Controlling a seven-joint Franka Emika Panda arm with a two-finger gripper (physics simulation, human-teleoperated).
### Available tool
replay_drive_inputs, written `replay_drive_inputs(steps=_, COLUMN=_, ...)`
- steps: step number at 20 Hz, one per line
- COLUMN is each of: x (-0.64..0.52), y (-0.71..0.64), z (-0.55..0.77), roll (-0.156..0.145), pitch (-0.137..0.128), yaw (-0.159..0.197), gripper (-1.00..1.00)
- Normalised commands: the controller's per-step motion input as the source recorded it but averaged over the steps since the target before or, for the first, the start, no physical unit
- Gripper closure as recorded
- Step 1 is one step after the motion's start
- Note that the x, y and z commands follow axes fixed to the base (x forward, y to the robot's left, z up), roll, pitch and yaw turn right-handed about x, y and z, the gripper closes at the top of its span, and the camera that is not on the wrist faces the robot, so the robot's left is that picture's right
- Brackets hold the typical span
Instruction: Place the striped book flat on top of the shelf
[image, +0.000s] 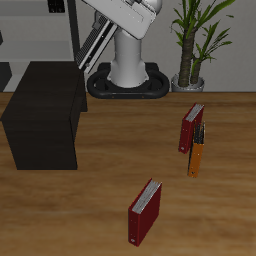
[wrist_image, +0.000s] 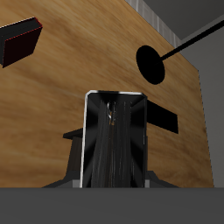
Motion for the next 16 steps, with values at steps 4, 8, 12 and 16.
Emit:
replay_drive_inputs(steps=4, x=-0.07, y=-0.47, z=0.07, roll=-0.160, pitch=-0.028, yaw=-0.023, gripper=1.00)
replay_drive_inputs(steps=8, x=-0.01, y=-0.29, z=-0.02, roll=-0.109, pitch=-0.013, yaw=-0.008, gripper=1.00)
replay_drive_inputs(steps=12, x=0.02, y=-0.28, z=-0.13, roll=-0.078, pitch=0.008, yaw=-0.005, gripper=1.00)
replay_drive_inputs(steps=16, x=0.01, y=-0.41, z=-0.17, roll=-0.149, pitch=0.055, yaw=-0.038, gripper=1.00)
